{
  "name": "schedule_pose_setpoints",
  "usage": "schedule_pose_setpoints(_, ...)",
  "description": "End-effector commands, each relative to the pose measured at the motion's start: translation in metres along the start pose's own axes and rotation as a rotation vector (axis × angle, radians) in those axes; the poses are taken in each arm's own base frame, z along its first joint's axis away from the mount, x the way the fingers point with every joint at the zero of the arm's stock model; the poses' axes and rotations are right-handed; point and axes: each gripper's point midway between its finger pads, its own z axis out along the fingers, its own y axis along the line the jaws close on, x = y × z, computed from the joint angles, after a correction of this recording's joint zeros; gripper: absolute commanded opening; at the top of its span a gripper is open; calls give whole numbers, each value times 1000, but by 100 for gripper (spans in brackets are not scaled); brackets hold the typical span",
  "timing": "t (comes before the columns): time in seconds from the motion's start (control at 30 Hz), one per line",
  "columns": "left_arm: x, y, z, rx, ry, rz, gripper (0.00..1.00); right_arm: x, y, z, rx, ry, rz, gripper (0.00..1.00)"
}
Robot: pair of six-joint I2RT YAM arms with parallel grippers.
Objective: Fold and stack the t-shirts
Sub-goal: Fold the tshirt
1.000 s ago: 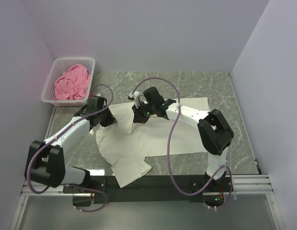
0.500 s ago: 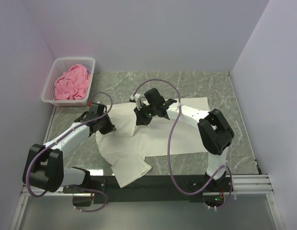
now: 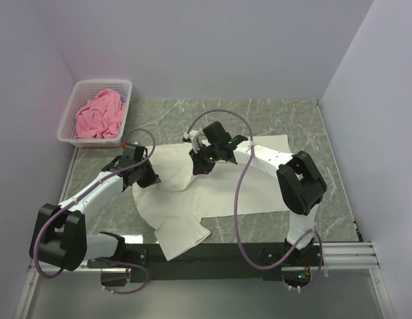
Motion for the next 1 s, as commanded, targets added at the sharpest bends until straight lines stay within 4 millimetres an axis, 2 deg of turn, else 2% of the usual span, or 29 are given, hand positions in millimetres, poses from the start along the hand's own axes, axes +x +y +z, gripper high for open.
schedule_pose_setpoints(0.0, 0, -7, -3, 13, 10, -4, 2, -22, 7, -22, -6, -40, -34, 0)
schedule_pose_setpoints(0.2, 3, 2, 2, -13, 0, -1, 5, -15, -1, -21, 30, -26, 3, 0)
schedule_pose_setpoints(0.23, 2, 0, 0, -1, -10, -3, 16, -12, -5, -20, 40, -18, 12, 0)
schedule_pose_setpoints(0.3, 1, -1, 0, 14, -28, -3, 28, -11, -7, -21, 56, -5, 35, 12)
schedule_pose_setpoints(0.33, -1, -4, -3, 29, -44, 2, 41, -10, -9, -22, 69, -3, 40, 16)
schedule_pose_setpoints(0.37, 0, -3, -3, 34, -52, 10, 49, -12, -8, -25, 78, -9, 53, 25)
schedule_pose_setpoints(0.4, -1, -4, -4, 41, -62, 16, 57, -11, -8, -25, 83, -13, 63, 30)
schedule_pose_setpoints(0.43, -2, -6, -7, 59, -79, 34, 70, -14, -5, -31, 82, -33, 63, 33)
schedule_pose_setpoints(0.47, 2, -3, -6, 58, -78, 42, 76, -19, -4, -32, 83, -63, 76, 39)
schedule_pose_setpoints(0.5, -1, -7, -6, 80, -94, 48, 81, -13, -4, -31, 85, -64, 97, 41)
schedule_pose_setpoints(0.53, 1, -10, -7, 99, -100, 60, 88, -17, -4, -36, 95, -87, 111, 43)
schedule_pose_setpoints(0.57, 5, -7, -5, 101, -97, 61, 91, -22, -7, -37, 103, -120, 147, 46)
schedule_pose_setpoints(0.6, 4, -11, -4, 117, -108, 66, 95, -16, -7, -38, 105, -124, 169, 48)
schedule_pose_setpoints(0.67, 9, -11, 0, 125, -103, 72, 95, -21, -11, -39, 111, -182, 272, 50)
schedule_pose_setpoints(0.7, 10, -12, 3, 127, -101, 74, 95, -13, -14, -39, 98, -187, 321, 50)
schedule_pose_setpoints(0.77, 15, -15, 10, 140, -89, 78, 93, -13, -13, -41, 73, -243, 408, 50)
schedule_pose_setpoints(0.97, 21, -22, 24, 144, -71, 95, 80, -13, -10, -39, 36, -291, 491, 47)
